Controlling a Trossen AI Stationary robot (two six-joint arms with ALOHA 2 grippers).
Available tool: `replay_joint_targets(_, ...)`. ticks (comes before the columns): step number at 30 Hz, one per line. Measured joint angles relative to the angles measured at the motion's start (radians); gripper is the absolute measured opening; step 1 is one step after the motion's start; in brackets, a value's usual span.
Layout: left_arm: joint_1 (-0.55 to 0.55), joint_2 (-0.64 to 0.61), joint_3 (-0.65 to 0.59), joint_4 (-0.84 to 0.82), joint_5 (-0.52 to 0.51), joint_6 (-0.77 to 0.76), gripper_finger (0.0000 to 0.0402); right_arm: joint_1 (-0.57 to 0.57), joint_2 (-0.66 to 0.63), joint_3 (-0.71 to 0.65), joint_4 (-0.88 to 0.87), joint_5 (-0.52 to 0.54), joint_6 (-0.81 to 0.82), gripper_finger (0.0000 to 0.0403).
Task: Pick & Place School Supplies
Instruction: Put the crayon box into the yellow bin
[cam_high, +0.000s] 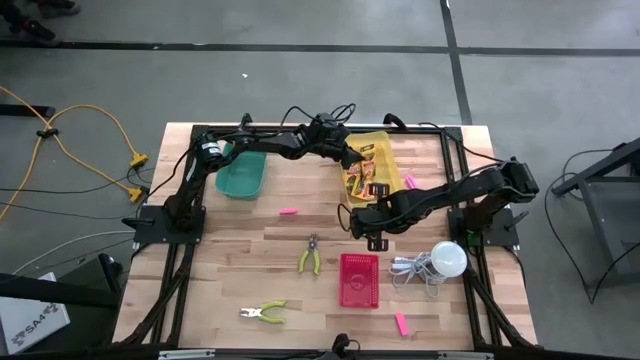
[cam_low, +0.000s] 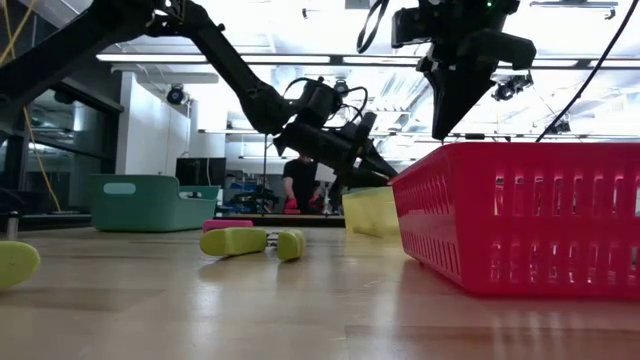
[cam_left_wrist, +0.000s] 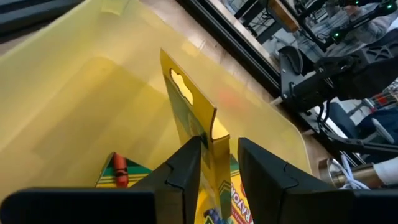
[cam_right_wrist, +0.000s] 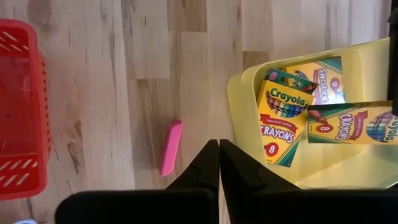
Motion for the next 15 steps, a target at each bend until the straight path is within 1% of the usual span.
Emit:
replay_joint_targets(6,0.002,0.000,0.000,0.007,-0.001,0.000,0.0104,0.000,0.000,0.000,0.000,0.000,0.000,0.0002)
replay_joint_targets(15,0.017,0.000,0.000,0.016,-0.045,-0.001,0.0104,0.000,0.001,0.000,0.000,0.000,0.000,0.0002)
